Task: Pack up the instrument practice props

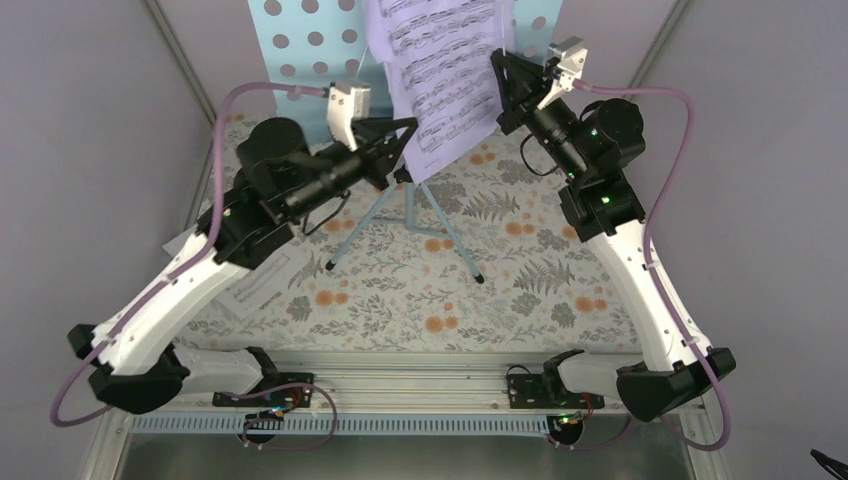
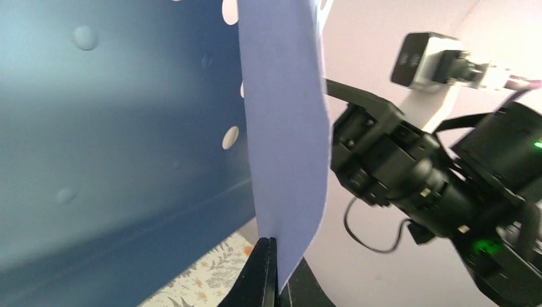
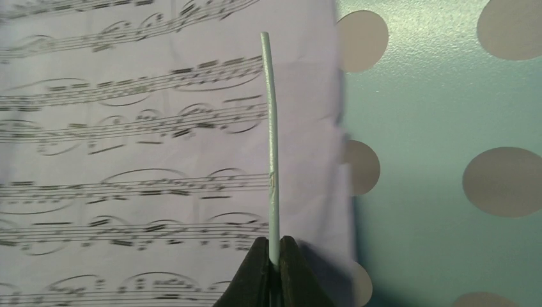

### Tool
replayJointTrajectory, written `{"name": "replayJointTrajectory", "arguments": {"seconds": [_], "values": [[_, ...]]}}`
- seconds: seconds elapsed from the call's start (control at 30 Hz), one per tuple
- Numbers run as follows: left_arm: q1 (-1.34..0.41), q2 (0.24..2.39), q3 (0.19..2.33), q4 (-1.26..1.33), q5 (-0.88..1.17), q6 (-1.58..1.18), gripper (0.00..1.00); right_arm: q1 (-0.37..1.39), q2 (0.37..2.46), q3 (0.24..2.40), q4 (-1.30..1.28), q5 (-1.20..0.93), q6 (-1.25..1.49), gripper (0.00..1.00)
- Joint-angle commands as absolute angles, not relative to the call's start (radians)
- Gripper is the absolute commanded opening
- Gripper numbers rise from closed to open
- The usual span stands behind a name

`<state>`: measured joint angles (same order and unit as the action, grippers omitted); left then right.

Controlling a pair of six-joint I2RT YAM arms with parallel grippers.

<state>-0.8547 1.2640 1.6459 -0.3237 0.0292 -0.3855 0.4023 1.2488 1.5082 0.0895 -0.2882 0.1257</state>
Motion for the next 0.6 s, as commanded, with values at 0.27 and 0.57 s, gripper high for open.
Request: {"name": "replayJointTrajectory", "arguments": {"seconds": [0.27,0.57], "values": [[-0.856,0.995,1.440,-0.484,0.101,-0.390,0.02,0.397,1.230,1.514,0.123,-0.256,0.160,0.43],[-0.856,0.899,1.215,-0.536,0.128,-0.469,0.02,0.397,1.179,1.466,0.114,-0.252,0.175,1.00]]}}
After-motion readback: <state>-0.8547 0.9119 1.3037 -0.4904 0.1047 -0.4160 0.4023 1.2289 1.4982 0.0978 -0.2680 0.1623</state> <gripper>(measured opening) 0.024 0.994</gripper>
